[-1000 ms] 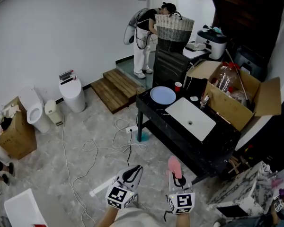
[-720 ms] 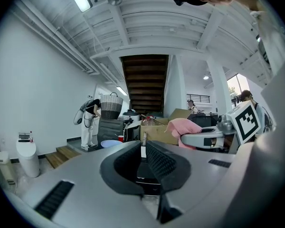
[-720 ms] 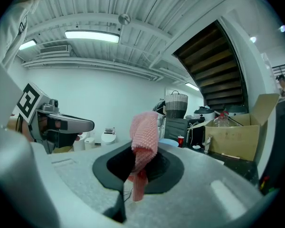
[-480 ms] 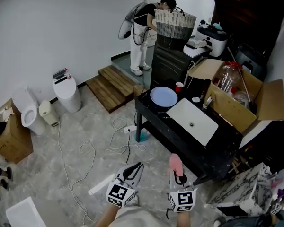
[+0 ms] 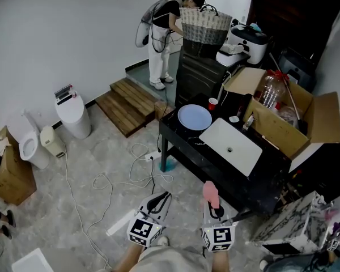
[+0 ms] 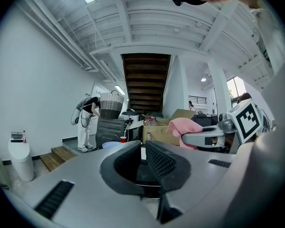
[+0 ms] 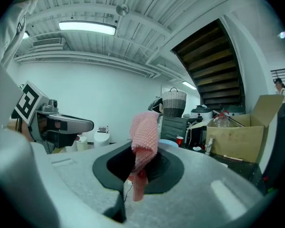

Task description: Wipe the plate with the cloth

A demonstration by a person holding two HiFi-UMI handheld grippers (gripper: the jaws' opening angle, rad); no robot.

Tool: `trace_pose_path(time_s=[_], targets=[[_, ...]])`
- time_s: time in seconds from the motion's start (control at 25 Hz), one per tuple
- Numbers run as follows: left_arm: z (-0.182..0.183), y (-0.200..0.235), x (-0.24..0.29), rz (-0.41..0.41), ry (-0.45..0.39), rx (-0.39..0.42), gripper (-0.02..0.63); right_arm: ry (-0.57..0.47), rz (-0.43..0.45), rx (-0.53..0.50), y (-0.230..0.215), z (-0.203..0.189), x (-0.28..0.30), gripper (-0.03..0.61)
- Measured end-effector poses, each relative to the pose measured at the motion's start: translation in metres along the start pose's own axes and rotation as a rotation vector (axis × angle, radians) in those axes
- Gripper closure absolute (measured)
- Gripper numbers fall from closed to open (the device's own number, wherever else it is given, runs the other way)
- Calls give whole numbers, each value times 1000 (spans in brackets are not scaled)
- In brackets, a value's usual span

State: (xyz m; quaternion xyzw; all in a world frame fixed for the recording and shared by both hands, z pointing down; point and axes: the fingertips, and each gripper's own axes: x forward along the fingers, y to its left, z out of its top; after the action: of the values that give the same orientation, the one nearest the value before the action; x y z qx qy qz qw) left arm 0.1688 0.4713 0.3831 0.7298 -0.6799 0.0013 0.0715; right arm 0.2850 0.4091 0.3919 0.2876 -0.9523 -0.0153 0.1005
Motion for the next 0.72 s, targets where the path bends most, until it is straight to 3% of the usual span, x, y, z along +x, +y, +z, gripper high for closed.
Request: trace_pose_path(time_s=[0.72], targets=[[-9,36,34,-2,4,5,581,3,-29,18,-13,-4,47,546]])
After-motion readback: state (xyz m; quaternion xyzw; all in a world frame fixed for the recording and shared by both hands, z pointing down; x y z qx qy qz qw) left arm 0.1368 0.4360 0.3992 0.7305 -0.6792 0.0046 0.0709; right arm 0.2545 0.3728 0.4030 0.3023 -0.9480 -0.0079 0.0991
